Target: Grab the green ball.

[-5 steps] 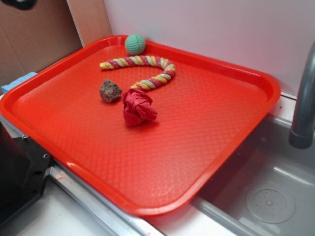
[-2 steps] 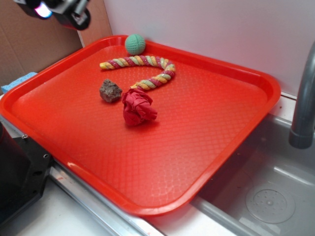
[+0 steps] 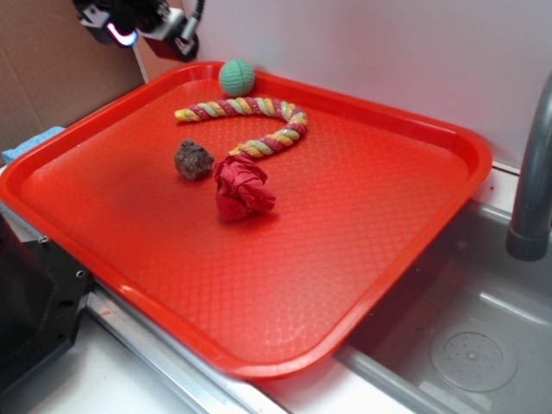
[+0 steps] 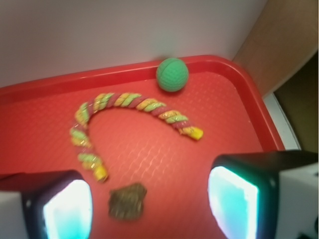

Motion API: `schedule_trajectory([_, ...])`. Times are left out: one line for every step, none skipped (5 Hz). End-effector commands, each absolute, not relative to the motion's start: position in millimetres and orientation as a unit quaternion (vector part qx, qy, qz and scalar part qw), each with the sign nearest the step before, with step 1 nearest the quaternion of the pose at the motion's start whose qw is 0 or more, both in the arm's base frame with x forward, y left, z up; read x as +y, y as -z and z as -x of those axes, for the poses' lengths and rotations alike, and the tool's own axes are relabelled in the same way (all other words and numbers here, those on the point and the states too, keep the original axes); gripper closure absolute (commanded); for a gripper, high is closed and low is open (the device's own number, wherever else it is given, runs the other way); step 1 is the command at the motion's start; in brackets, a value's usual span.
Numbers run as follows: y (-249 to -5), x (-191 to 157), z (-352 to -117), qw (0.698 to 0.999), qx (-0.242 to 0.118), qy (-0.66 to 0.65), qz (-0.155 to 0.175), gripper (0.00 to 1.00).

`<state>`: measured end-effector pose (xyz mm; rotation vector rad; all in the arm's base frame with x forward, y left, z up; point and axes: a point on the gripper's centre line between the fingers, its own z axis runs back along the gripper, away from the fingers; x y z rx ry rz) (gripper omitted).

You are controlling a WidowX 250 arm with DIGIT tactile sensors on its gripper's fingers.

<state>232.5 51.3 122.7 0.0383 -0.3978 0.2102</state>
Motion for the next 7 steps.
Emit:
schedule_trajectory([-105, 93, -299, 0.962, -0.229, -0.142, -0.046, 0.0])
schedule_trajectory([-91, 107, -317, 0.963, -0.224, -0.147, -0.04, 0.0])
schedule_trajectory([-78, 116, -328, 0.963, -0.217, -0.156, -0.046, 0.0])
schedule_trajectory([-65, 127, -336, 0.963, -0.207, -0.166, -0.057, 0.0])
schedule_trajectory([-54, 134, -340, 0.964, -0.199, -0.167, -0.06, 0.0])
schedule_trajectory([-43, 137, -345, 0.966, -0.192, -0.166, -0.056, 1.0])
schedule_trajectory([-34, 140, -349, 0.966, -0.184, -0.171, -0.058, 1.0])
